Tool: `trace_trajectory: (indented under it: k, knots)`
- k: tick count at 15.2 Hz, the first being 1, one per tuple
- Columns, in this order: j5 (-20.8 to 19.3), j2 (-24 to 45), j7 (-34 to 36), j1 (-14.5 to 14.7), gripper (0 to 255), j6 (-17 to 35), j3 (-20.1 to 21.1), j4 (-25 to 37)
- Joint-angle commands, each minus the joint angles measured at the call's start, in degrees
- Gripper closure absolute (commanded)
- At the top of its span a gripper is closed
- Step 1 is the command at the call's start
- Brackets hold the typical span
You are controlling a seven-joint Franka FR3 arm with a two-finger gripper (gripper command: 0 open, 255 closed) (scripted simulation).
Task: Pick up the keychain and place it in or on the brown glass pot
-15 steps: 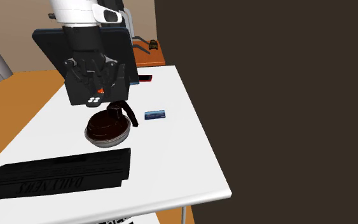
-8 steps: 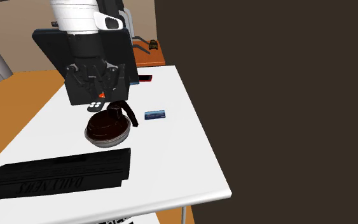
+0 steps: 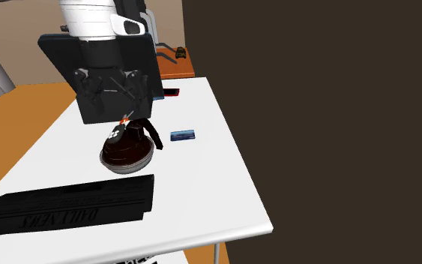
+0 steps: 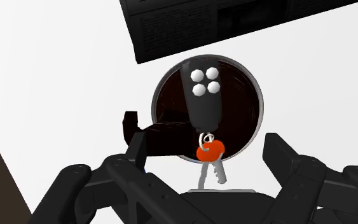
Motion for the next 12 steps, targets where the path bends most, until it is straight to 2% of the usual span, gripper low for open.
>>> trace_trajectory:
  k: [1,4,12]
  knots:
    - [-0.2,0.0,0.1,-0.1,0,-1.9,-0.2,1.9]
    - [-0.8,0.4,0.3,-0.4,0,-7.1,-0.8,7.5]
    - [-0.8,0.4,0.3,-0.4,0,-7.1,-0.8,7.5]
